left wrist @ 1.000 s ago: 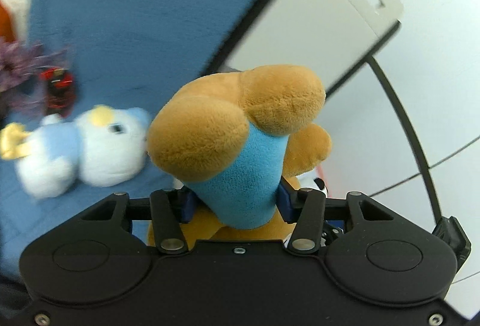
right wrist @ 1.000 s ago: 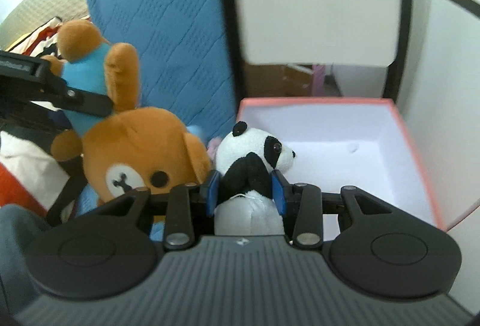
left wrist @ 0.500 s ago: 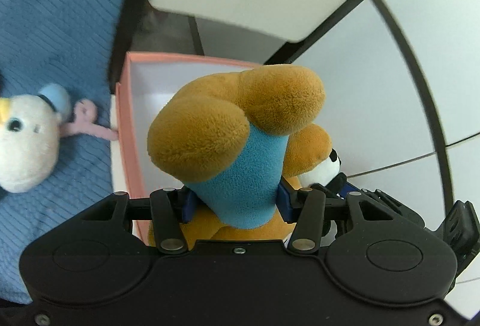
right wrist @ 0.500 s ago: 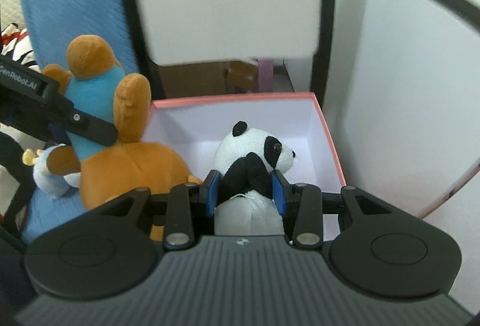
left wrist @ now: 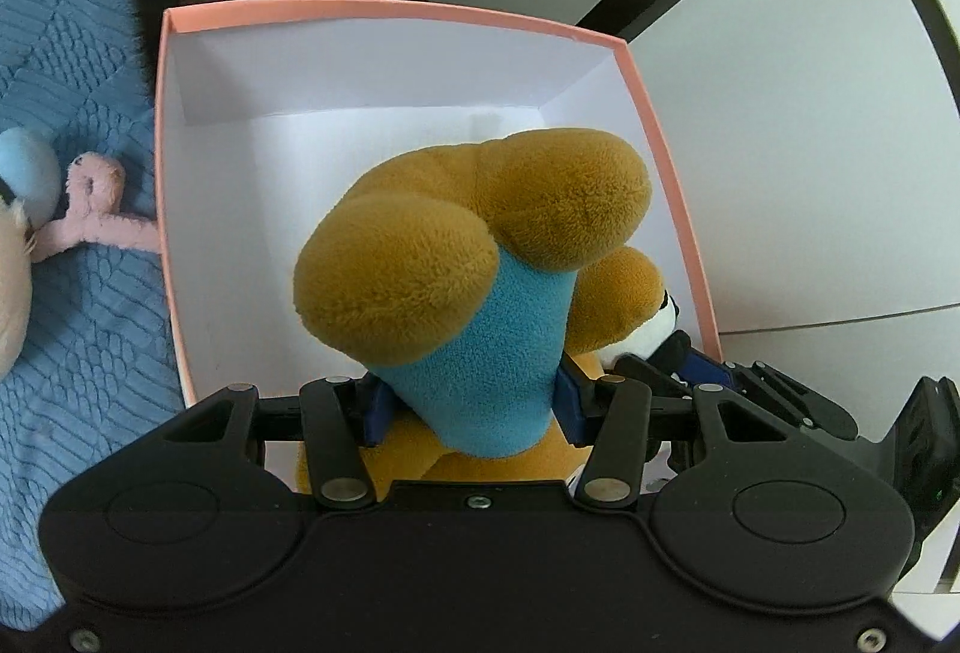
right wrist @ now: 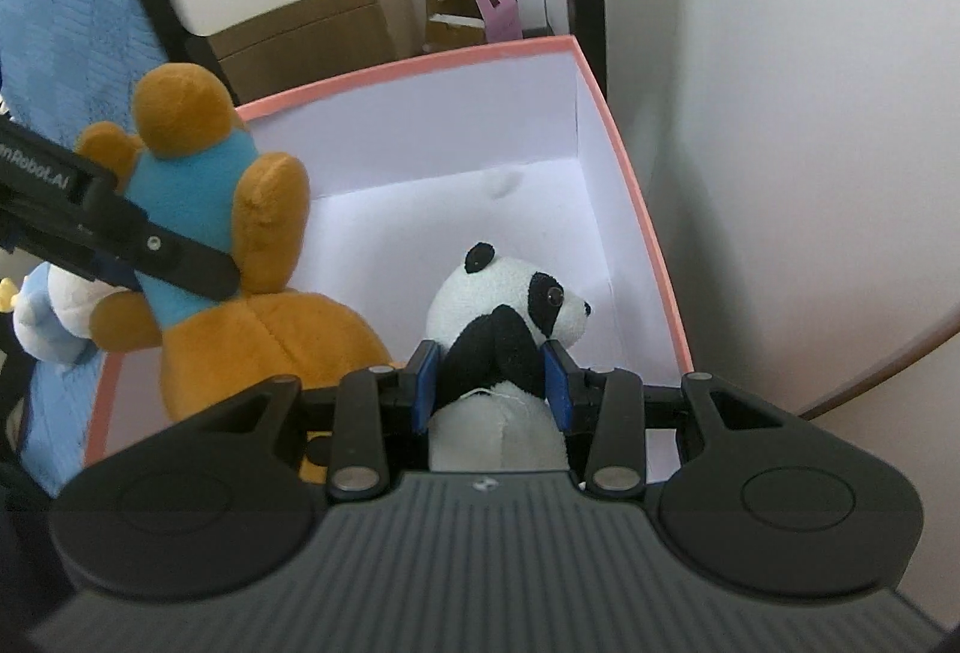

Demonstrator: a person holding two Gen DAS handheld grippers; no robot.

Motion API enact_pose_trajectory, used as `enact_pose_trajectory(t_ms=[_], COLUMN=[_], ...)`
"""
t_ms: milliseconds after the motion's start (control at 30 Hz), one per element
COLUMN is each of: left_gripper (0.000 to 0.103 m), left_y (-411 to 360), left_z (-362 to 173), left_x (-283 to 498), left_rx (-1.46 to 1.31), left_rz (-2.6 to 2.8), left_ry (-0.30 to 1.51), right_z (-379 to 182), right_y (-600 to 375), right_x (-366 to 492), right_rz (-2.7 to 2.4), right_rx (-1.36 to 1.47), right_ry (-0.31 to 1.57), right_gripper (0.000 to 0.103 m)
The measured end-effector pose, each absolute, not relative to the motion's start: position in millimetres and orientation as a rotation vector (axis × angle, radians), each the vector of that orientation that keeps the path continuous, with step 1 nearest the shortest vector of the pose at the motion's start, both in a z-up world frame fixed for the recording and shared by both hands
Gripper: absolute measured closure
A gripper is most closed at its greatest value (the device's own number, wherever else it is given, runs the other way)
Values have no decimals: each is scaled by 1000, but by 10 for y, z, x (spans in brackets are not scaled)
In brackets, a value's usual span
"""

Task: Organize objects
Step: 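Open the left tool over the box while the right tool releases the panda inside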

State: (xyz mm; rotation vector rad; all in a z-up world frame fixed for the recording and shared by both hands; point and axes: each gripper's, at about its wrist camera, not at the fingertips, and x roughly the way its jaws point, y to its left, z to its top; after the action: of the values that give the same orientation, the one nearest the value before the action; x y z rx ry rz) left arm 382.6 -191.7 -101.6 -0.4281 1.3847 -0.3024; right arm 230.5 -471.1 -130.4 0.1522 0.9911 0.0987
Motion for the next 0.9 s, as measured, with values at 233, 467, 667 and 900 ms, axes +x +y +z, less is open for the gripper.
enact_pose_trajectory(t_ms=[233, 467, 667, 900], left_gripper=[26, 28, 28, 28], left_y=[-1992, -1939, -1788, -1604], left_z=[-845, -419, -73, 160], left_x=[3716, 3337, 2861, 2397], left_rx=[-349, -299, -251, -244], left_rz=[-307, -321, -286, -245], left_ry=[1302, 1161, 1029, 902], right_z=[-1217, -862, -546, -252], right_y=[-4756, -4595, -4378, -4060], right_x=[2264, 1983, 1733, 1397], right_rz=[79, 111, 148, 195], right_rx=[191, 174, 155, 132], right_ry=[981, 878, 786, 702], right_gripper=[33, 36, 36, 36])
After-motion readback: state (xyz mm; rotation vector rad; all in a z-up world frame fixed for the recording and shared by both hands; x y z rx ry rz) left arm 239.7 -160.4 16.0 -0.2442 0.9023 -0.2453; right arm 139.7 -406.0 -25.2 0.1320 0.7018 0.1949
